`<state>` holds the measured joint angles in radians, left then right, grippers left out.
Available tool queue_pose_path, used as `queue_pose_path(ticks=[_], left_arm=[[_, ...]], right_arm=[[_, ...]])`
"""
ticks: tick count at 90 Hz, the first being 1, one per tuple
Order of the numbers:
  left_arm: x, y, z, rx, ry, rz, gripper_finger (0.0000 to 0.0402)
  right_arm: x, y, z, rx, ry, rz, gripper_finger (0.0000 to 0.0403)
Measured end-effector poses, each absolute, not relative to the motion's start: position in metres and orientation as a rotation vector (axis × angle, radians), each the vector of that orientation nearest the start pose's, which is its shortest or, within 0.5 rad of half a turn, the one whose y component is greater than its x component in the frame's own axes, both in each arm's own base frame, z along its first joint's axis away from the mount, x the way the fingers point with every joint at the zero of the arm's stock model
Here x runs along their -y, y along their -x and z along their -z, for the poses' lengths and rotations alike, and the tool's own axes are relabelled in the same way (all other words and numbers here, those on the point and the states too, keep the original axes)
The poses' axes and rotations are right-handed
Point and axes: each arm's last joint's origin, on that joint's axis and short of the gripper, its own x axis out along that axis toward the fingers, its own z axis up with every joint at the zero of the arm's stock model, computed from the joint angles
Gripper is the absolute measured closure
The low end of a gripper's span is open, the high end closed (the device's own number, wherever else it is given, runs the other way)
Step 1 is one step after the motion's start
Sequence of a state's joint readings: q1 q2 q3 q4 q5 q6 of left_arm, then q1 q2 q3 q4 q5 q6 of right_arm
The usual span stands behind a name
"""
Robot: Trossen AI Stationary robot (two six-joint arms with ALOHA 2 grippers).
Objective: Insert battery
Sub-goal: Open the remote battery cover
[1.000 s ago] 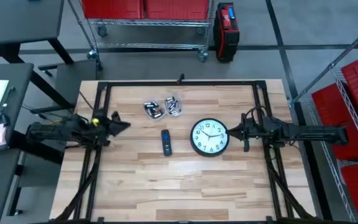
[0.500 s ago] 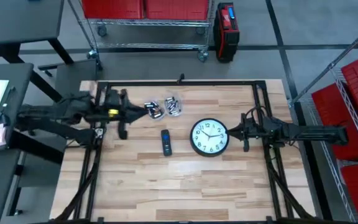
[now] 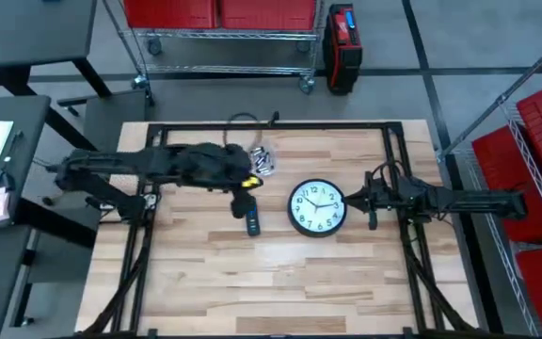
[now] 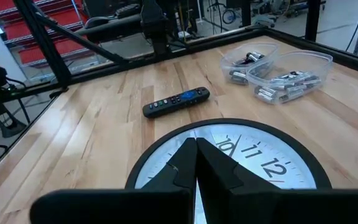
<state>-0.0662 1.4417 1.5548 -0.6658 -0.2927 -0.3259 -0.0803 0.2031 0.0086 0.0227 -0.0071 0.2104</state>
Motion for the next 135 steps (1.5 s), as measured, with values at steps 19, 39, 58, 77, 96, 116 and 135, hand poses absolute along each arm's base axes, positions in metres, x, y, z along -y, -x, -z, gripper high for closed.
queue_pose_path(ticks=[19,39,58,77,96,116,135], left_arm=[[0.008,-0.324,-0.381,-0.701,0.337,-0.505,0.0397],[0.009,-0.348,-0.348,-0.8,0.449,-0.542,0.0387],[0.005,-0.354,-0.346,-0.801,0.567,-0.484,0.0314],[0.005,-0.346,-0.367,-0.683,0.636,-0.443,0.0222],[0.001,-0.344,-0.367,-0.687,0.659,-0.47,0.0162],[0.004,-0.345,-0.347,-0.757,0.781,-0.602,0.0154],[0.019,-0.354,-0.309,-0.854,0.873,-0.718,0.0153]], right_arm=[[0.008,-0.108,-0.152,-0.164,-0.217,0.09,0.0403],[0.009,-0.108,-0.152,-0.163,-0.217,0.091,0.0403],[0.008,-0.108,-0.152,-0.163,-0.217,0.09,0.0403],[0.008,-0.108,-0.152,-0.163,-0.217,0.09,0.0403],[0.008,-0.108,-0.152,-0.164,-0.217,0.091,0.0403],[0.008,-0.108,-0.152,-0.164,-0.217,0.09,0.0403],[0.008,-0.108,-0.151,-0.166,-0.217,0.091,0.0403]])
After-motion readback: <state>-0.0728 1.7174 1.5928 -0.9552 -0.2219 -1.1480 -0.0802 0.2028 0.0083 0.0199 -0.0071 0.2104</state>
